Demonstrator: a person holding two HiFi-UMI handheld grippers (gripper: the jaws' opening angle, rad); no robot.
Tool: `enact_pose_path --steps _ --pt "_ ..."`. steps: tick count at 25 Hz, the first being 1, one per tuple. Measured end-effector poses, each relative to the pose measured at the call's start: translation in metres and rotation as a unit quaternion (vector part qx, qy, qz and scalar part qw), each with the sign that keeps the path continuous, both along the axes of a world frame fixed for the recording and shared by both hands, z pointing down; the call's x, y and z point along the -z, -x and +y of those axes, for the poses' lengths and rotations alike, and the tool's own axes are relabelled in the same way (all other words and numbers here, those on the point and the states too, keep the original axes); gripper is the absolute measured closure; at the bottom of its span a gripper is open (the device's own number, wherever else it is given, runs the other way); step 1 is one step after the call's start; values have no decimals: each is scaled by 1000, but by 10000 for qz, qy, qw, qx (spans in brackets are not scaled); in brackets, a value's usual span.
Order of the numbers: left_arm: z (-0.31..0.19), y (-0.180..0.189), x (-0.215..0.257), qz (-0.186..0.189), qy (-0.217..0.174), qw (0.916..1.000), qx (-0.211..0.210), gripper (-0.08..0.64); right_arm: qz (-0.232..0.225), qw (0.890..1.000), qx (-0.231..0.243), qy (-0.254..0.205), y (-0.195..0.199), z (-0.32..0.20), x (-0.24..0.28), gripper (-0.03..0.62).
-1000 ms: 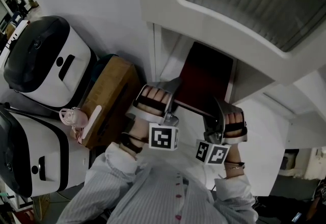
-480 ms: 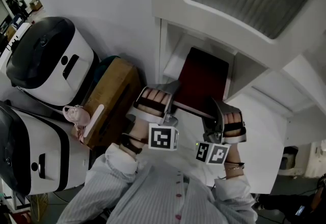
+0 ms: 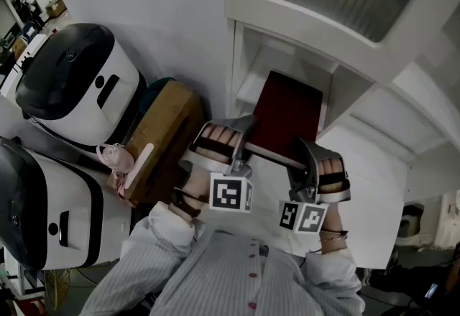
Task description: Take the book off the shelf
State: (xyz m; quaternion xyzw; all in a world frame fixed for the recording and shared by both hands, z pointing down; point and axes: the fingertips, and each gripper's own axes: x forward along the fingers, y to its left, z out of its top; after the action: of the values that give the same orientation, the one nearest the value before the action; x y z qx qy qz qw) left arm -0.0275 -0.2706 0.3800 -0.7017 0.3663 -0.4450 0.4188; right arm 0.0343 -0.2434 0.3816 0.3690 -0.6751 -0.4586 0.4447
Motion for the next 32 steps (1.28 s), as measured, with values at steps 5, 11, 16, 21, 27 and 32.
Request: enact_pose_path --steps 5,11,16,21,27,32 --pt "13 2 6 9 95 9999 -58 264 -39 10000 15 58 2 14 7 344" --pt "33 0 16 60 263 9995 -177 268 -106 9998 47 188 1 35 18 350" --pt "50 -3 27 17 474 9985 -274 270 -189 9991 45 372 0 51 28 354" --pt "63 -8 37 -7 655 9971 -384 272 -277 9982 22 527 -3 65 37 359" --pt "77 -16 48 -17 804 9956 -472 276 -419 9963 27 747 -10 78 46 364" --pt "85 -22 48 30 1097 9924 -554 279 -549 9929 56 1055 -16 85 45 367"
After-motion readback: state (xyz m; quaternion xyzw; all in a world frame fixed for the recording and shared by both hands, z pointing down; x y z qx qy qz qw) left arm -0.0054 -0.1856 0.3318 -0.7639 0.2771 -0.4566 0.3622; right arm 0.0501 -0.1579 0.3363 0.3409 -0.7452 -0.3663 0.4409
